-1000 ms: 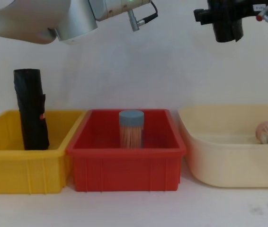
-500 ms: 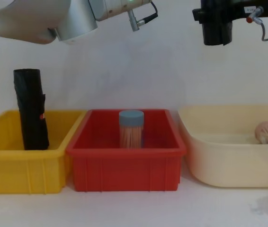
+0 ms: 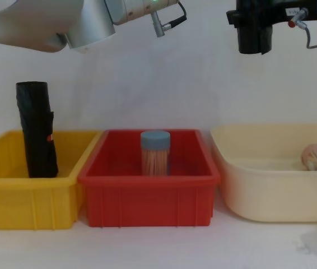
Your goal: Pick up the garbage bag with the one hand and transfer it to the other hand.
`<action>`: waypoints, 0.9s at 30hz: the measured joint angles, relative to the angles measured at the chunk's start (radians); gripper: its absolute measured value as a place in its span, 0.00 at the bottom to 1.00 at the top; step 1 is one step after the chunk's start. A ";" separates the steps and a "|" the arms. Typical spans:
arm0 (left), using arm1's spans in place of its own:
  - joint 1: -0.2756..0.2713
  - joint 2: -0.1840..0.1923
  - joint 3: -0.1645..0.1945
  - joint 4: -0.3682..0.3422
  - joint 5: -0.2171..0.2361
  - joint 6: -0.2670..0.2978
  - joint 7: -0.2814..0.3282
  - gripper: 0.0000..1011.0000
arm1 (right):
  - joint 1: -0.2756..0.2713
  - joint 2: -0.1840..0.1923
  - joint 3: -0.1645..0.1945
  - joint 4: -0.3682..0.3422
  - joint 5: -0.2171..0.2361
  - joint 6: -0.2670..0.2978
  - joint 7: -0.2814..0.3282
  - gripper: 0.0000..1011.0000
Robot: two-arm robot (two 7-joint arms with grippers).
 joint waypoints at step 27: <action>0.000 0.000 0.000 0.000 0.000 0.000 0.000 0.98 | -0.015 0.012 0.037 0.021 -0.009 0.010 -0.032 0.56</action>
